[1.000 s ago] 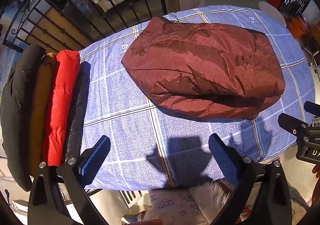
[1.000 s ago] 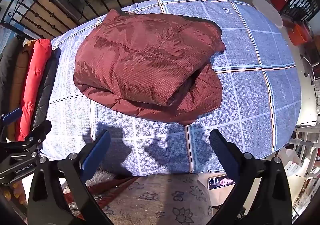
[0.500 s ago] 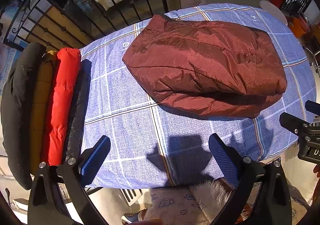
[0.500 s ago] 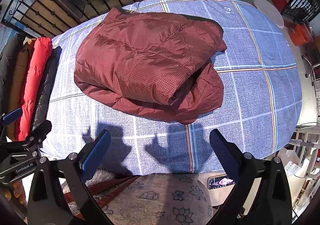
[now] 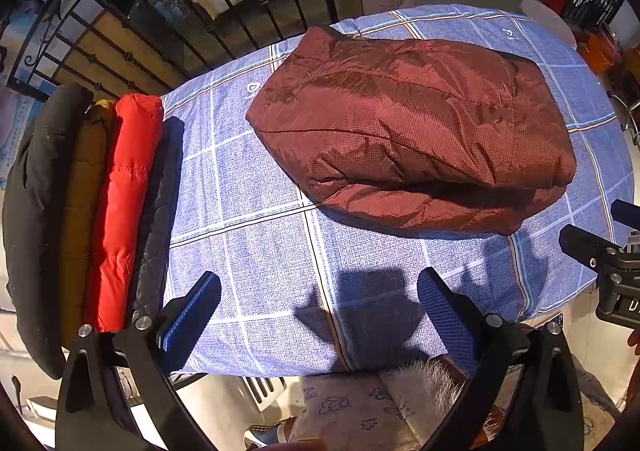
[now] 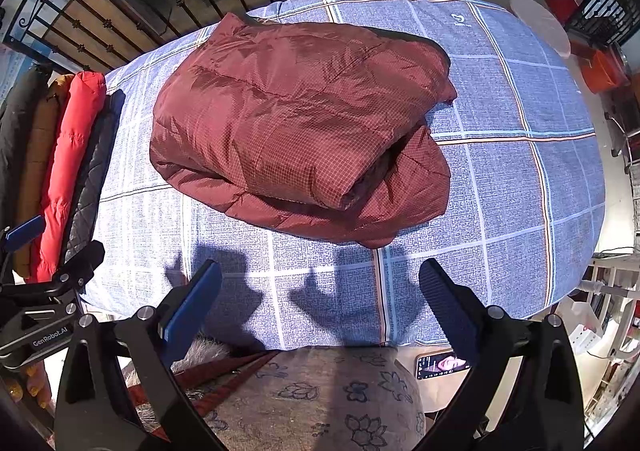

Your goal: Fold large clothes

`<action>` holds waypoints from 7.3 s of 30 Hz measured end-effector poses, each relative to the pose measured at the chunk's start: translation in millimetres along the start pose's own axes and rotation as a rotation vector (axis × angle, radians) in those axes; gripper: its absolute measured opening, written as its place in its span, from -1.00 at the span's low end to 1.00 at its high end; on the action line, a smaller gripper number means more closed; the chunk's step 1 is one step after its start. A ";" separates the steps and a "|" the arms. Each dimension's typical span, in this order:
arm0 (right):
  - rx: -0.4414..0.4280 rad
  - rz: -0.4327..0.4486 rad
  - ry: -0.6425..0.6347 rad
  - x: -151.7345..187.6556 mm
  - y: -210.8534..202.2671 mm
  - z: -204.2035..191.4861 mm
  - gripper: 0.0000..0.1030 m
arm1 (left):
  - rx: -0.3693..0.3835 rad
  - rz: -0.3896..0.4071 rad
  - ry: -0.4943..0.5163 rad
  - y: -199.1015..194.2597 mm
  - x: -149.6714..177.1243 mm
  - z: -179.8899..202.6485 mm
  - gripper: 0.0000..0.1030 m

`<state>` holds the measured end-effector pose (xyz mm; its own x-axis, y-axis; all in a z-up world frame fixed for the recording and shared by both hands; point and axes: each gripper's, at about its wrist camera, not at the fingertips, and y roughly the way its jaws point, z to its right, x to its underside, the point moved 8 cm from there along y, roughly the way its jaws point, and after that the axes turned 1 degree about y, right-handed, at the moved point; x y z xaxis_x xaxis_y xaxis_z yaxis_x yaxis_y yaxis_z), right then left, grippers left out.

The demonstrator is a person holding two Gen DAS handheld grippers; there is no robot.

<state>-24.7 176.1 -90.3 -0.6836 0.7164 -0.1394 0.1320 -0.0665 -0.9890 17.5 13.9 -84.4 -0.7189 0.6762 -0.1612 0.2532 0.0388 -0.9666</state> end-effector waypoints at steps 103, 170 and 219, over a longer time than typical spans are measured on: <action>-0.716 -0.034 0.413 -138.4 123.8 53.9 -0.39 | 0.047 -0.145 -0.188 32.8 -3.5 -18.2 0.79; -0.420 0.427 0.604 -83.5 -104.9 155.2 -0.80 | 0.445 0.297 0.288 -20.3 -198.4 0.7 -0.87; -0.237 -0.011 0.321 -58.9 97.0 140.4 0.86 | 0.189 -0.023 -0.286 142.9 -6.3 -77.5 0.75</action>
<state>-72.4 30.0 -184.9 -0.4319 0.8992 -0.0693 0.3134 0.0776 -0.9465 108.3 72.3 -206.0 -0.8820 0.4424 -0.1623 0.1297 -0.1030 -0.9862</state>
